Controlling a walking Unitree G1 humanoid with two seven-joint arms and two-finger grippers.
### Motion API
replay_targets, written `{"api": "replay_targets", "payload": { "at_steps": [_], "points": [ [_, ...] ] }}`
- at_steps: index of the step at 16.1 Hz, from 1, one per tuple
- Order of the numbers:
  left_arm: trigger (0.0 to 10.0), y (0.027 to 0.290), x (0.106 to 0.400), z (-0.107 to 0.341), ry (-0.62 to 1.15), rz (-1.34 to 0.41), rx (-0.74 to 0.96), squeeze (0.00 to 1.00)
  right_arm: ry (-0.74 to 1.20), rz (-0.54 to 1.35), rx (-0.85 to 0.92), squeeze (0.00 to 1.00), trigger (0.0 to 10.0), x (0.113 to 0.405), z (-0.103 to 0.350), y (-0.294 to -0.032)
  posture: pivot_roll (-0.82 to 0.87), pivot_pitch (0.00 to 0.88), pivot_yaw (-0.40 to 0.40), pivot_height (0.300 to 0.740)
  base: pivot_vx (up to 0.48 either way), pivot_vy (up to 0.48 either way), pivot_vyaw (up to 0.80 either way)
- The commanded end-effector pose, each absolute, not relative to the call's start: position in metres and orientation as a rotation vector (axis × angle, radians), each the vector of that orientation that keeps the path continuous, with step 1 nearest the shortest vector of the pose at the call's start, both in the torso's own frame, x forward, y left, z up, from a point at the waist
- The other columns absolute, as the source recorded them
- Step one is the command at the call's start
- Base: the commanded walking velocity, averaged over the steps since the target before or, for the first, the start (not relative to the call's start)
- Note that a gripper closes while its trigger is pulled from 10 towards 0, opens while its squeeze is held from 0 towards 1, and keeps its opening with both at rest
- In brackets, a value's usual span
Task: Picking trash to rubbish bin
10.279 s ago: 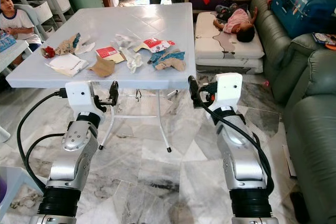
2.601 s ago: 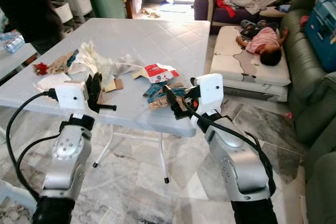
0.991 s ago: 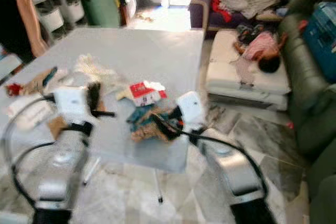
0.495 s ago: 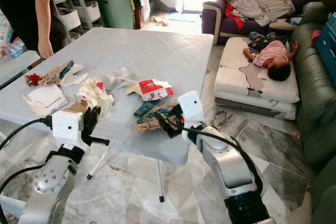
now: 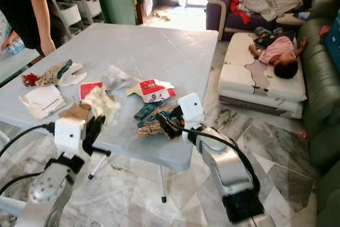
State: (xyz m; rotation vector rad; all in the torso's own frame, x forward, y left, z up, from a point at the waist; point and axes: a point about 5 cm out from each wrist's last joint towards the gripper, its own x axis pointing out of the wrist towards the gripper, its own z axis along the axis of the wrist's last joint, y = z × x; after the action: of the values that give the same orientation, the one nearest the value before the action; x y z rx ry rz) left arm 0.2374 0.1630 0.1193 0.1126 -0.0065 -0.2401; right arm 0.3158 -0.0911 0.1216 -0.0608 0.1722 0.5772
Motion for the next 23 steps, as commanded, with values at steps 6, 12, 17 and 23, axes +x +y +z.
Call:
{"api": "replay_targets", "payload": {
  "at_steps": [6, 12, 17, 23],
  "points": [
    [0.0, 0.166, 0.23, 0.117, 0.022, -0.262, 0.118, 0.0, 0.16, 0.571, -0.18, 0.0, 10.0, 0.332, 0.116, -0.07, 0.08, 0.0, 0.054, 0.74, 0.0, 0.0, 0.0],
    [0.0, 0.164, 0.231, 0.118, 0.023, -0.268, 0.11, 0.0, 0.361, 0.482, -0.227, 0.0, 10.0, 0.328, 0.081, -0.089, 0.07, 0.0, 0.059, 0.74, 0.0, 0.0, 0.0],
    [0.0, 0.162, 0.234, 0.118, 0.022, -0.272, 0.098, 0.0, 0.394, 0.524, -0.173, 0.0, 0.0, 0.323, 0.075, -0.081, 0.07, 0.0, 0.061, 0.74, 0.0, 0.0, 0.0],
    [0.0, 0.16, 0.236, 0.118, 0.022, -0.284, 0.088, 0.0, 0.394, 0.533, -0.154, 0.0, 0.0, 0.323, 0.077, -0.08, 0.07, 0.0, 0.064, 0.74, 0.0, 0.0, 0.0]
  ]
}}
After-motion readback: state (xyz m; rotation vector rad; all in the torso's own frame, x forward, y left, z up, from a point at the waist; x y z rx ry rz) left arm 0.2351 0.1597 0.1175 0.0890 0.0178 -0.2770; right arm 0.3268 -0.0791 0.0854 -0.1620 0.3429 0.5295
